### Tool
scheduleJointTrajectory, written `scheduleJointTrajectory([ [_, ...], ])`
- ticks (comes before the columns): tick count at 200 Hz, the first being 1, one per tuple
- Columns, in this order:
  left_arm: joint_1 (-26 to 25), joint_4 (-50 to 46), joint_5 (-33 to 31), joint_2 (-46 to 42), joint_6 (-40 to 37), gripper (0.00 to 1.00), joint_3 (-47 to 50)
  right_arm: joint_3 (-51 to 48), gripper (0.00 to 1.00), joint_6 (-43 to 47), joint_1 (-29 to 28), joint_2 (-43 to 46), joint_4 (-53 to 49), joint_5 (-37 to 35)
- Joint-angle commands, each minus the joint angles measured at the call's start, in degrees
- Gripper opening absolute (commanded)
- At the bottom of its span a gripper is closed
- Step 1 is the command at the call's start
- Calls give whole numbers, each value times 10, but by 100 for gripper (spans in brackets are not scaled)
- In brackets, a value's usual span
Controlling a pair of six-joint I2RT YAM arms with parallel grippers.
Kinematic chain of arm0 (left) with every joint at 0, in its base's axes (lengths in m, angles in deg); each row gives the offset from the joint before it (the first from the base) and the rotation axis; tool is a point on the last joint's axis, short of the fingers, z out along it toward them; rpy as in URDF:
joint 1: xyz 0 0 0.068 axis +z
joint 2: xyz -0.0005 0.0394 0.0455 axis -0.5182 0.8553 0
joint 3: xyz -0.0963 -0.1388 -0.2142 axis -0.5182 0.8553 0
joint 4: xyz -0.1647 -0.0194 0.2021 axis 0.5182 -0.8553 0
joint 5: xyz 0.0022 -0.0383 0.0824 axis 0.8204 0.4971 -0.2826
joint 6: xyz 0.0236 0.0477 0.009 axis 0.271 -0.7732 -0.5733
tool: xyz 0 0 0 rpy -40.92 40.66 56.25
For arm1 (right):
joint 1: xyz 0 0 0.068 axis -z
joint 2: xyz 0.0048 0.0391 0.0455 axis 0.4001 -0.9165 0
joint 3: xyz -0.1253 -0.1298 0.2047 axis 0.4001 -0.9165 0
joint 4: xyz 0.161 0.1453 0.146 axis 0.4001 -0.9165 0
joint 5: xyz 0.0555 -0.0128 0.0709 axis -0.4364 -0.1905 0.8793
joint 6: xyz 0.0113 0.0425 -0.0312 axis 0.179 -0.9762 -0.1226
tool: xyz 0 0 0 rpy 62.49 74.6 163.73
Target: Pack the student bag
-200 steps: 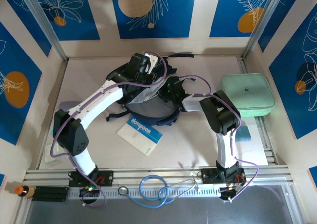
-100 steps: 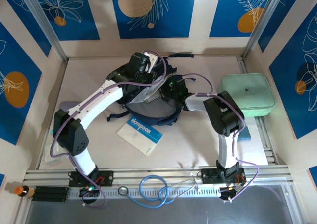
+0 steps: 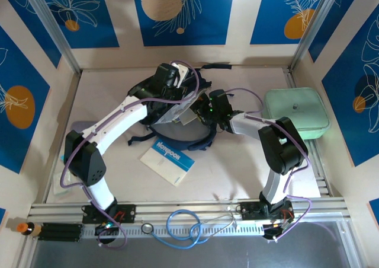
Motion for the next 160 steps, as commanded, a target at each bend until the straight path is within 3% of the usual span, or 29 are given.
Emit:
scheduleJointTrajectory([
  [1, 4, 51, -3, -14, 9, 0, -11, 46, 43, -5, -2, -17, -109, -14],
  [37, 5, 49, 1, -17, 10, 0, -9, 62, 38, -12, 0, -20, -164, -17],
  [62, 4, 51, 3, -16, 12, 0, -8, 64, 17, -12, 3, -26, -152, -3],
  [88, 4, 50, 2, -15, 14, 0, -9, 78, 7, -7, 6, -48, -98, 26],
  [139, 5, 44, -5, -17, 16, 0, -9, 151, 5, 1, 7, -128, -48, 58],
  [160, 6, 42, -9, -15, 16, 0, -9, 159, 13, 6, 9, -140, -32, 71],
])
